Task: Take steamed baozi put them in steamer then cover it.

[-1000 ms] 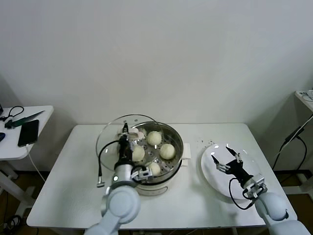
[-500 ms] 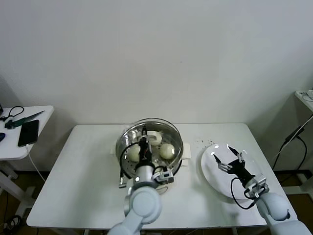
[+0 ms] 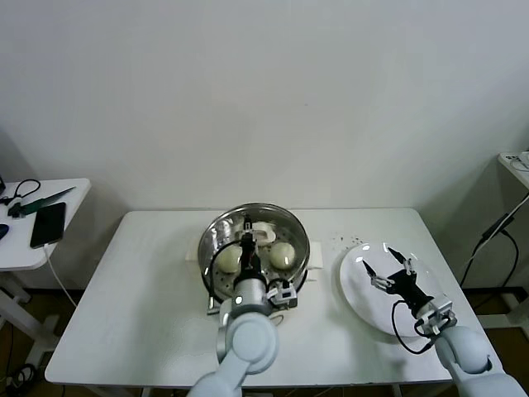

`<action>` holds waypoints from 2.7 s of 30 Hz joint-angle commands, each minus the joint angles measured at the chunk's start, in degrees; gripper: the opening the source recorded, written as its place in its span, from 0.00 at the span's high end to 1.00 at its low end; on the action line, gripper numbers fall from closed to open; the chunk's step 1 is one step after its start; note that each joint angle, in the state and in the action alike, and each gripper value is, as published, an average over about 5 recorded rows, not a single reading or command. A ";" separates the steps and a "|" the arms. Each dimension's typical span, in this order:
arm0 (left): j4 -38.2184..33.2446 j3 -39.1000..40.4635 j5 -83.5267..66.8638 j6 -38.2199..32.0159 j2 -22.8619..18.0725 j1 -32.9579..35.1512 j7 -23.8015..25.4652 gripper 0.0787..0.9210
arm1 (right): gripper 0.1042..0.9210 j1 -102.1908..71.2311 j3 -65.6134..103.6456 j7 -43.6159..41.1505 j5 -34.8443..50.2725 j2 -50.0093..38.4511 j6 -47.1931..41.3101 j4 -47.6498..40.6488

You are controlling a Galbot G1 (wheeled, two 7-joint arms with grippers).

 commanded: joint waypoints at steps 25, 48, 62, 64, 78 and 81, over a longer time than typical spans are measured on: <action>3.42 -0.26 1.93 -1.70 -0.35 -0.82 -0.44 0.92 | 0.12 -0.32 0.95 -0.62 -0.50 0.79 0.22 -0.08; -3.78 -0.04 -2.49 -1.00 3.32 1.89 -1.59 0.67 | 0.12 -0.63 2.17 -0.93 -0.21 0.67 -1.59 0.62; -12.63 -4.85 -25.93 -9.93 8.60 9.86 -14.71 0.19 | 0.12 -0.61 4.20 -0.62 0.63 0.52 -6.11 2.08; -13.43 -6.27 -29.68 -12.38 9.25 11.05 -16.72 0.14 | 0.12 -0.71 4.53 -0.59 1.65 0.53 -6.33 2.28; -15.46 -21.57 -57.75 -30.68 11.65 20.60 -28.15 0.12 | 0.12 -2.69 6.39 -0.41 1.85 1.63 -4.95 3.67; -15.08 -27.41 -66.37 -34.80 11.07 22.61 -28.69 0.12 | 0.12 -3.30 6.73 -0.25 1.39 1.93 -4.47 4.32</action>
